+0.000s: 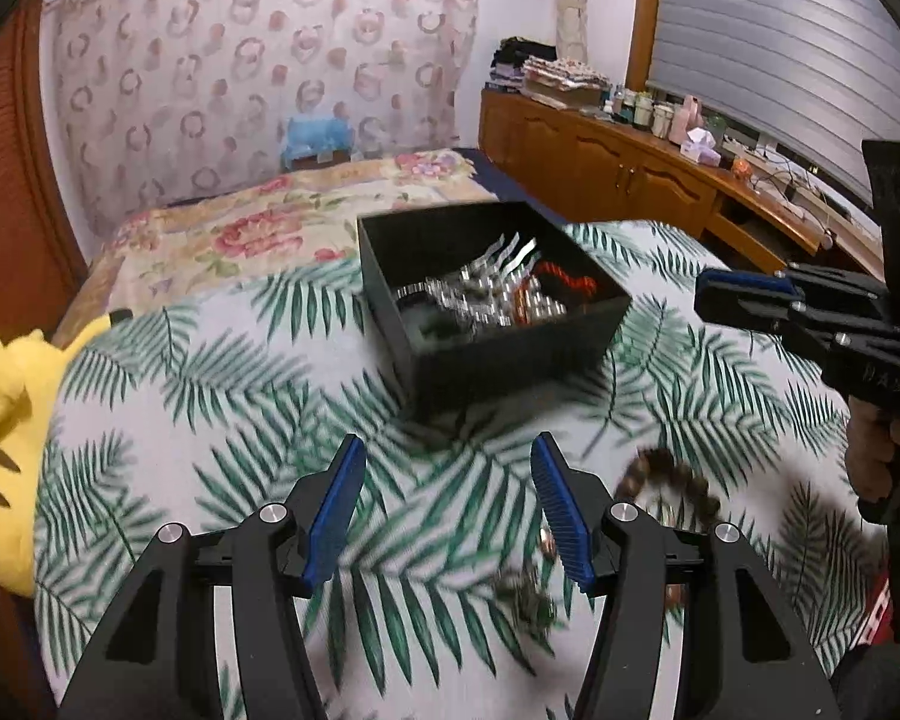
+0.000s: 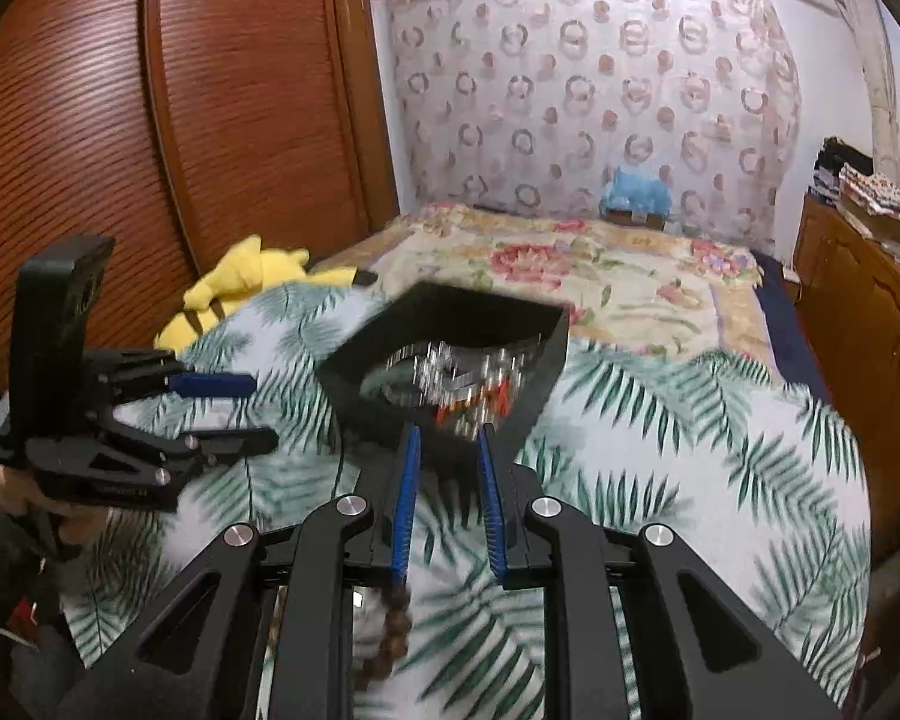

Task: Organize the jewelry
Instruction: 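Move both tools back over the wooden bead bracelet and charms, then grasp the green charm with the left tool while the right tool grasps the wooden bead bracelet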

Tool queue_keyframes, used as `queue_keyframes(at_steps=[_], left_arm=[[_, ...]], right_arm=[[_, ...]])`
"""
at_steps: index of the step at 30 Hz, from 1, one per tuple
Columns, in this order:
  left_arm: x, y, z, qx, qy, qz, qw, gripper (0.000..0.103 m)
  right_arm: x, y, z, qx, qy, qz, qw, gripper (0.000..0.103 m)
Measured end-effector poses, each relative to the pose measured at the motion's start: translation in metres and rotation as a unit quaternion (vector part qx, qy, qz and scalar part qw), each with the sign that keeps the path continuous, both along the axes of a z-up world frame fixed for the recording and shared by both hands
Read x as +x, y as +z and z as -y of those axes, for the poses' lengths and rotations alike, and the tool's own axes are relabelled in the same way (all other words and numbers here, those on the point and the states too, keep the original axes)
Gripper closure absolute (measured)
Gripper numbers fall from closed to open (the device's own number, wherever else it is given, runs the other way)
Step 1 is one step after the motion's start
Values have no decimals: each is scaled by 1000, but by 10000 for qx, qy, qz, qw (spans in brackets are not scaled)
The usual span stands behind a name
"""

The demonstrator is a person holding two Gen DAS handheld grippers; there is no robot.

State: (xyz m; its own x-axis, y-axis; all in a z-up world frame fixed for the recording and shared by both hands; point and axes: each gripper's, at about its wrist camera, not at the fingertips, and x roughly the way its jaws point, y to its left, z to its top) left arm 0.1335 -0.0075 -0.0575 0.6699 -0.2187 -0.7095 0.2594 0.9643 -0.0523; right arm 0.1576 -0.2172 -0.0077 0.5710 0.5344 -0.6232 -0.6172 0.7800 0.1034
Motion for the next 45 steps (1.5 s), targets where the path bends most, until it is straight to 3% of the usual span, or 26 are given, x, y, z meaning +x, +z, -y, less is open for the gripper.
queue_keyframes(at_steps=[12, 27, 29, 34, 40, 45], left_arm=[[-28, -25, -8, -155, 18, -326, 9993, 42], [-32, -33, 14, 17, -186, -411, 9990, 42], [-33, -33, 17, 41, -230, -411, 9989, 53], [-32, -35, 22, 113, -226, -442, 9987, 64], [-33, -37, 23, 63, -250, -445, 9987, 94], [-41, -30, 21, 3, -197, -334, 9992, 96]], right_arm=[[-20, -49, -6, -405, 171, -598, 9972, 82], [-20, -59, -15, -701, 213, -595, 9955, 82], [-20, -61, -13, -664, 221, -635, 9955, 82], [-19, -61, -13, -684, 232, -666, 9952, 81], [-19, -61, -15, -731, 235, -637, 9950, 81], [-20, -62, -17, -788, 231, -601, 9948, 81]])
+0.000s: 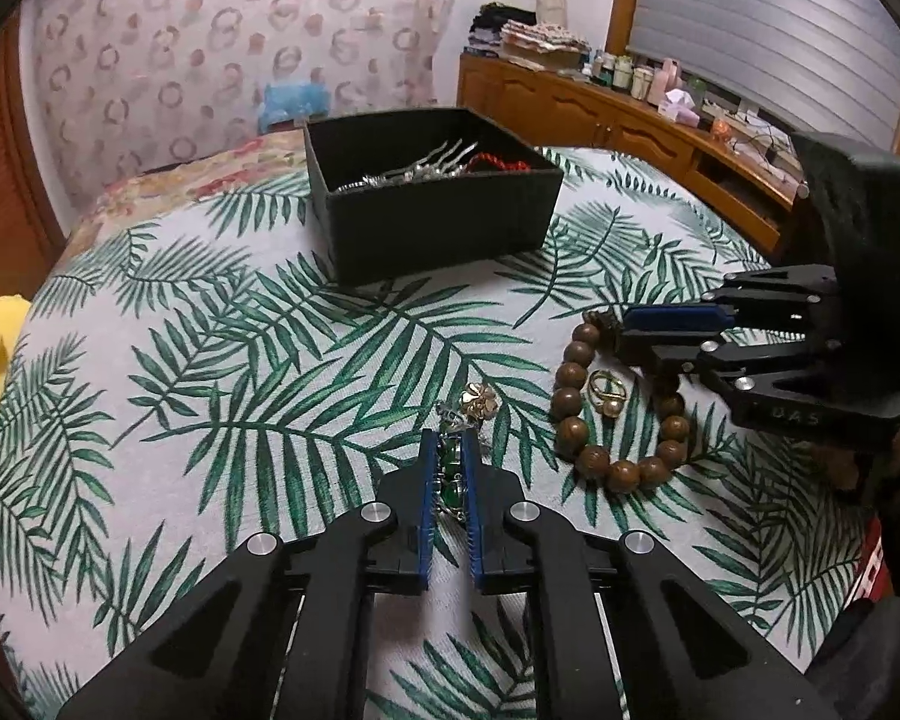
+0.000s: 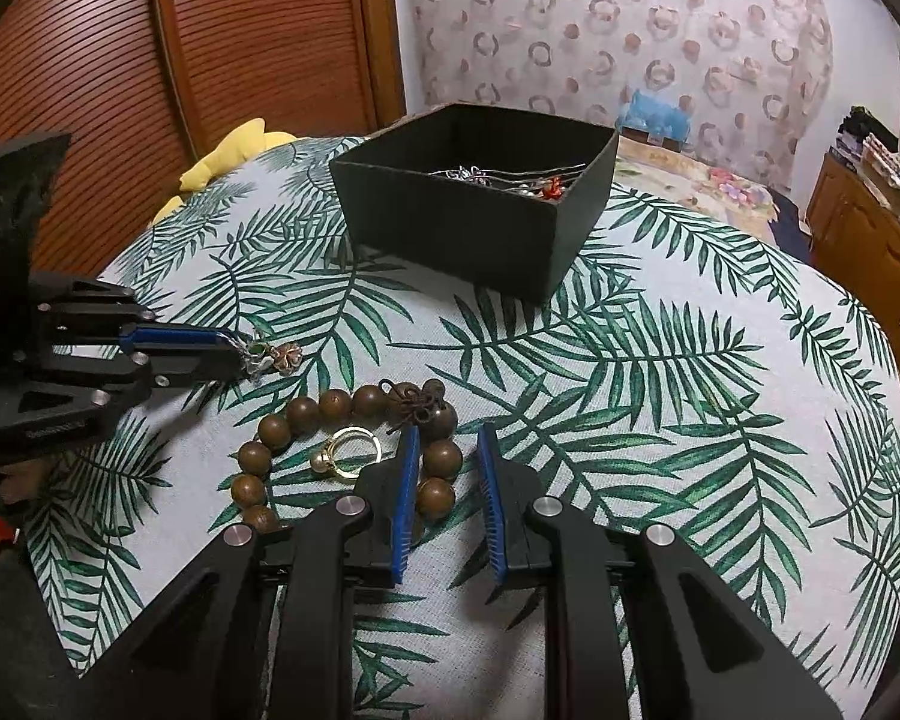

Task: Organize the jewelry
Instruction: 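Grasp the green charm with the left tool while the right tool grasps the wooden bead bracelet, then carry the charm and bead bracelet into the black box and open both tools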

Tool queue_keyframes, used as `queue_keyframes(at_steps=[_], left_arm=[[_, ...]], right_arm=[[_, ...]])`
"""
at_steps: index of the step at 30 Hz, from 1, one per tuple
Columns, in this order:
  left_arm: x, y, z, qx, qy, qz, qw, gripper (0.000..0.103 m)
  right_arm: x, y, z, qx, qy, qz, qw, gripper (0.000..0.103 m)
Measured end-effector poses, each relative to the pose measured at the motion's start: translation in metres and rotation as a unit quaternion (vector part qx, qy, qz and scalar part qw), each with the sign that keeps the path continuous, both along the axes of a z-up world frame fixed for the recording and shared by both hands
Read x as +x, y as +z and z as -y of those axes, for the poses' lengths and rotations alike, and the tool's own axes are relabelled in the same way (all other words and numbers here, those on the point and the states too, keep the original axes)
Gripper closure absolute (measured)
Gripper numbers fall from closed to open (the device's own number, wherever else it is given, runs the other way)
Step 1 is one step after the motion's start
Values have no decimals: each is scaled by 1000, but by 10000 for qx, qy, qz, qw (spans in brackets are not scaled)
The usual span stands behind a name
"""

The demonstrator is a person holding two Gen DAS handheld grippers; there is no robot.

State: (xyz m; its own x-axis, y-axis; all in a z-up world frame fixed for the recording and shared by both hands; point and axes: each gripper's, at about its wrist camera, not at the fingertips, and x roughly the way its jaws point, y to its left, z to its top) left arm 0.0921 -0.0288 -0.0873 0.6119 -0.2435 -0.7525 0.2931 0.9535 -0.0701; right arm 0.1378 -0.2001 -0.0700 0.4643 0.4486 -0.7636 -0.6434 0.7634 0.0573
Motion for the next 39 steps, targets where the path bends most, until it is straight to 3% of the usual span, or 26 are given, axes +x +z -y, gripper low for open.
queue_keyframes(at_steps=[10, 12, 13, 16, 30, 39], left_arm=[[-28, 24, -9, -117, 152, 408, 9990, 96], [-33, 29, -11, -118, 167, 483, 9986, 96], [-35, 31, -11, -118, 177, 516, 9984, 96], [-42, 38, -13, -138, 226, 630, 9977, 96], [-57, 59, -24, -169, 406, 970, 9943, 96], [-51, 68, -23, -180, 394, 1064, 9934, 96]], right_arm=[[-2, 0, -6, -111, 0, 83, 9999, 78], [-2, 0, -5, -114, 4, 69, 9999, 80], [-4, 1, -7, -121, 72, 65, 9999, 88], [-8, 4, -2, -58, 41, 128, 9999, 88], [-40, 76, 5, 448, 208, 775, 9958, 88], [-42, 108, 7, 493, 149, 1171, 9918, 88]])
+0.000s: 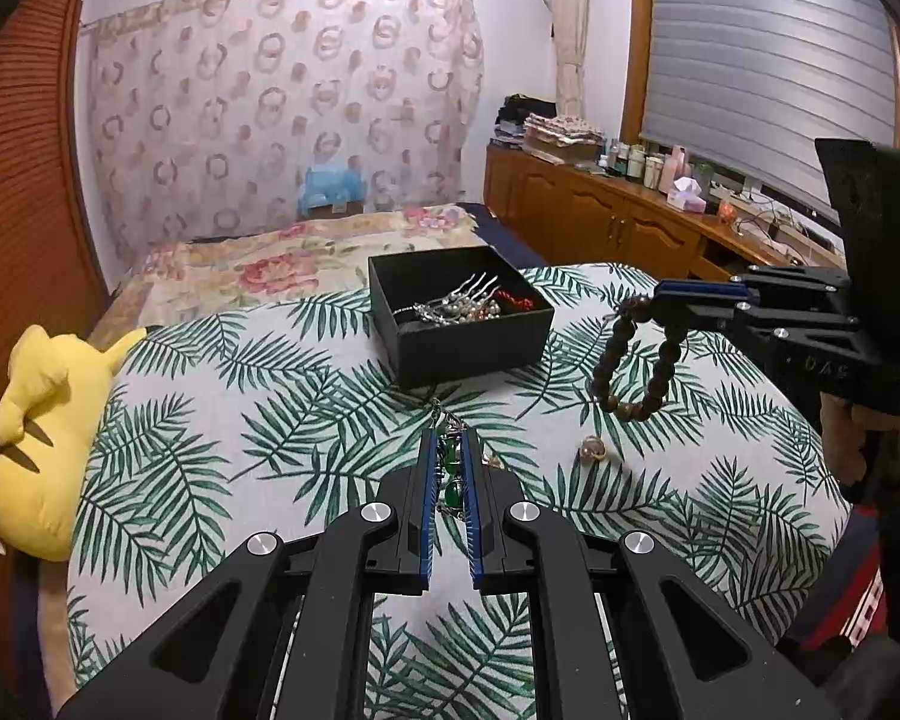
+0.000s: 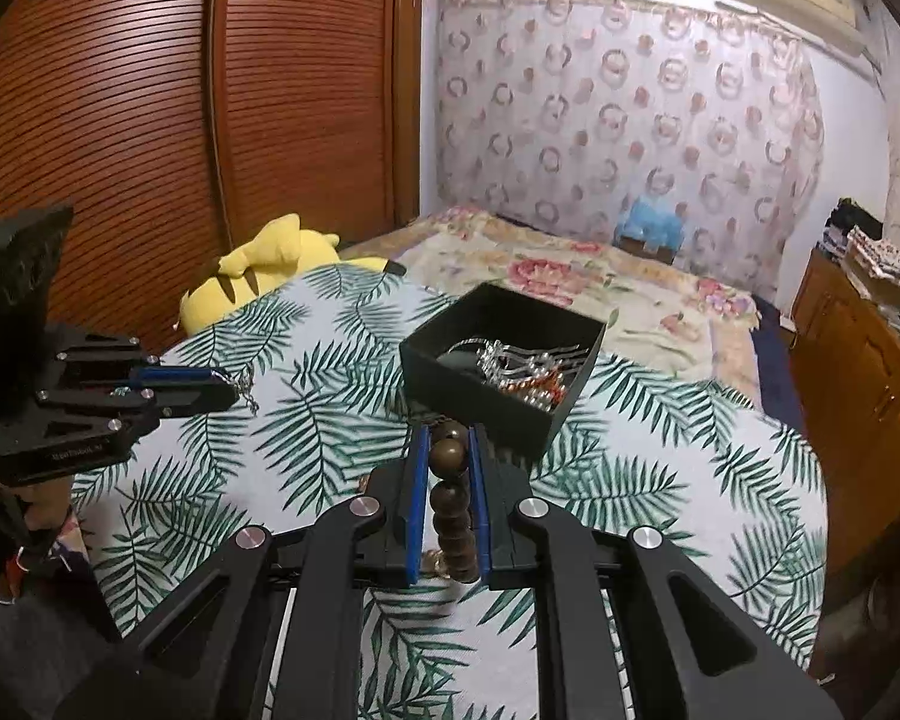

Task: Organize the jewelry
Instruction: 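Carry the charm and bead bracelet into the black box and open both tools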

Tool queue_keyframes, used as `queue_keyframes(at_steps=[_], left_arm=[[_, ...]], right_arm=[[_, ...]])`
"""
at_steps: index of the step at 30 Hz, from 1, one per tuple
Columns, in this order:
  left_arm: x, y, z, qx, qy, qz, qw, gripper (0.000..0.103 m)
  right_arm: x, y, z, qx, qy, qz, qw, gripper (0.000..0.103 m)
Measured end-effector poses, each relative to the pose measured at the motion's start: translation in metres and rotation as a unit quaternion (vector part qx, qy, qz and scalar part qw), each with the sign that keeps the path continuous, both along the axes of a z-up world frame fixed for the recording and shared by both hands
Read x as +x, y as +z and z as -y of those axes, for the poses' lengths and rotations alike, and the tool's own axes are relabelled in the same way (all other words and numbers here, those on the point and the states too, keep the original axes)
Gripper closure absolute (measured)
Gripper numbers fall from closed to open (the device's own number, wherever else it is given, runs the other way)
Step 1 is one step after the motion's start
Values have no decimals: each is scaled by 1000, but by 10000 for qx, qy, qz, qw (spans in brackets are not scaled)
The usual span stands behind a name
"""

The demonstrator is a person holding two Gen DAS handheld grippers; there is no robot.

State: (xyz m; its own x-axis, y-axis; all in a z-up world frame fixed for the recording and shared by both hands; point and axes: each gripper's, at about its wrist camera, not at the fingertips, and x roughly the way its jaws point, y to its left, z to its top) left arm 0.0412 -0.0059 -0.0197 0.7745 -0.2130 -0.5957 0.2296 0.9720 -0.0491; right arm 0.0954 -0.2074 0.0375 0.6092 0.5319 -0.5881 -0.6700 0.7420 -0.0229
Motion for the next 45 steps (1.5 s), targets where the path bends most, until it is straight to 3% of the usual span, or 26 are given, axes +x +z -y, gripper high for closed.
queue_keyframes(at_steps=[12, 26, 34, 45], left_arm=[[17, 8, 0, 32, 13, 59, 10000, 96], [75, 10, -8, -50, 49, -80, 9999, 96], [112, 13, -8, -90, 29, -207, 9997, 96], [156, 15, -7, -78, -95, -319, 9994, 96]], right_arm=[[18, 20, -3, -18, -107, 219, 9997, 88], [70, 29, -13, 102, -32, 162, 9998, 88], [111, 28, -28, 147, 69, -47, 9999, 88], [156, 1, -44, 233, 50, -535, 9983, 87]])
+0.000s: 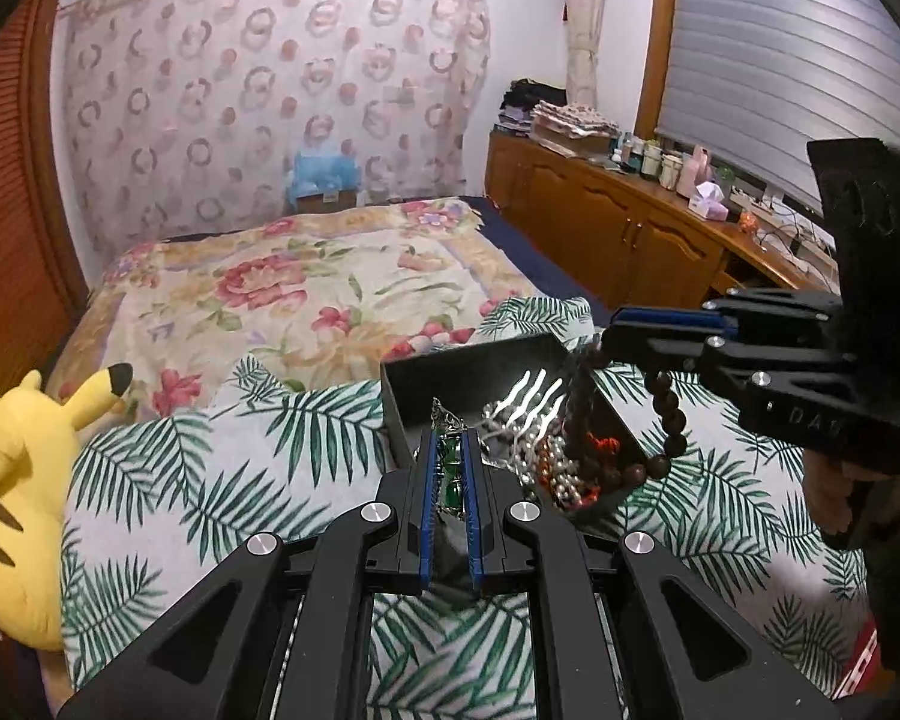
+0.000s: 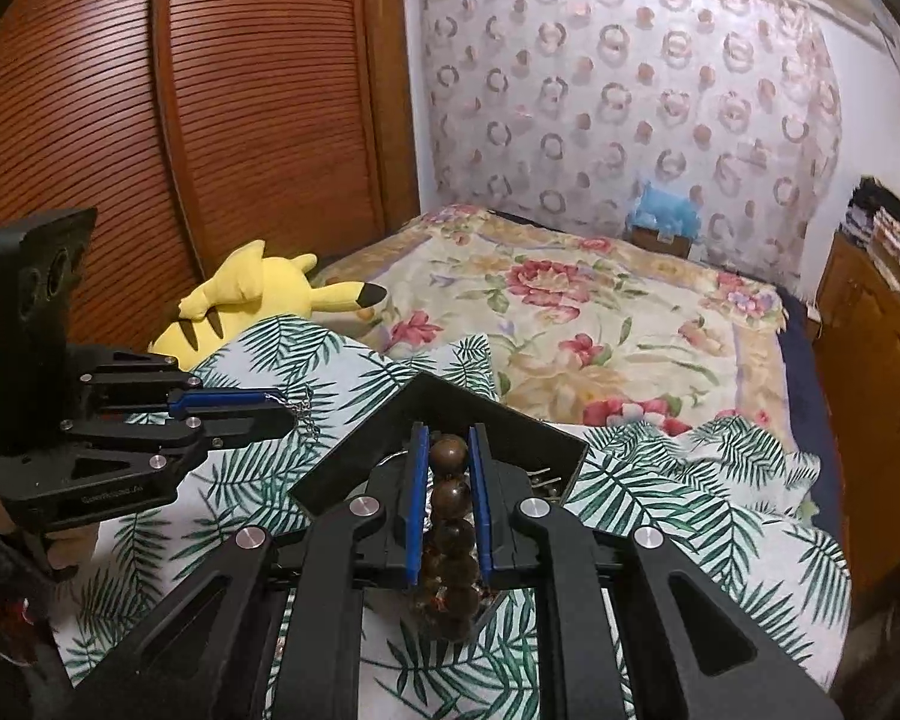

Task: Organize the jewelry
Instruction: 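Carry the charm and bead bracelet into the black box and open both tools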

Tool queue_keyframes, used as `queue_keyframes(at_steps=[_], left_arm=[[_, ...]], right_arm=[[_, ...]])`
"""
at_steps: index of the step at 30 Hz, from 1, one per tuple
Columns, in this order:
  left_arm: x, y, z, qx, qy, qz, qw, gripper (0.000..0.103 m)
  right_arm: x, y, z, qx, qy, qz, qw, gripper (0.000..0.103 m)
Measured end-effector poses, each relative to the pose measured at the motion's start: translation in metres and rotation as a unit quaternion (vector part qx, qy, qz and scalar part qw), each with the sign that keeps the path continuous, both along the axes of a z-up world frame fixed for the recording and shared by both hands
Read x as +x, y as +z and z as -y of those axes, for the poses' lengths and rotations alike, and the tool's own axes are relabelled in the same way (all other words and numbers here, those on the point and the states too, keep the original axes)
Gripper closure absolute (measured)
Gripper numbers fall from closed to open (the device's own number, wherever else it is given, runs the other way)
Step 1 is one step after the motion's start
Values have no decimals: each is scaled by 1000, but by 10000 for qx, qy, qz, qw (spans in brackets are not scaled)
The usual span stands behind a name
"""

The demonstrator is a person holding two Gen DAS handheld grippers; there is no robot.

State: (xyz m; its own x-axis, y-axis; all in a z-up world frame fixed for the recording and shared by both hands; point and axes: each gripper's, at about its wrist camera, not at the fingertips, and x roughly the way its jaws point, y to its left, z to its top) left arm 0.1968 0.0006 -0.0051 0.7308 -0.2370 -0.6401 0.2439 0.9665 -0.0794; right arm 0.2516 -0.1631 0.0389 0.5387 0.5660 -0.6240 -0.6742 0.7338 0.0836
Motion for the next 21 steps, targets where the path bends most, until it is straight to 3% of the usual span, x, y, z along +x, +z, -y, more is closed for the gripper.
queue_keyframes(at_steps=[9, 21], left_arm=[[24, -1, 7, -22, -146, -63, 9999, 96], [42, -12, 25, 88, -263, -218, 9994, 94]], right_arm=[[17, -5, 12, 3, -243, -92, 9997, 87], [-9, -28, 44, -60, -592, -269, 9979, 83]])
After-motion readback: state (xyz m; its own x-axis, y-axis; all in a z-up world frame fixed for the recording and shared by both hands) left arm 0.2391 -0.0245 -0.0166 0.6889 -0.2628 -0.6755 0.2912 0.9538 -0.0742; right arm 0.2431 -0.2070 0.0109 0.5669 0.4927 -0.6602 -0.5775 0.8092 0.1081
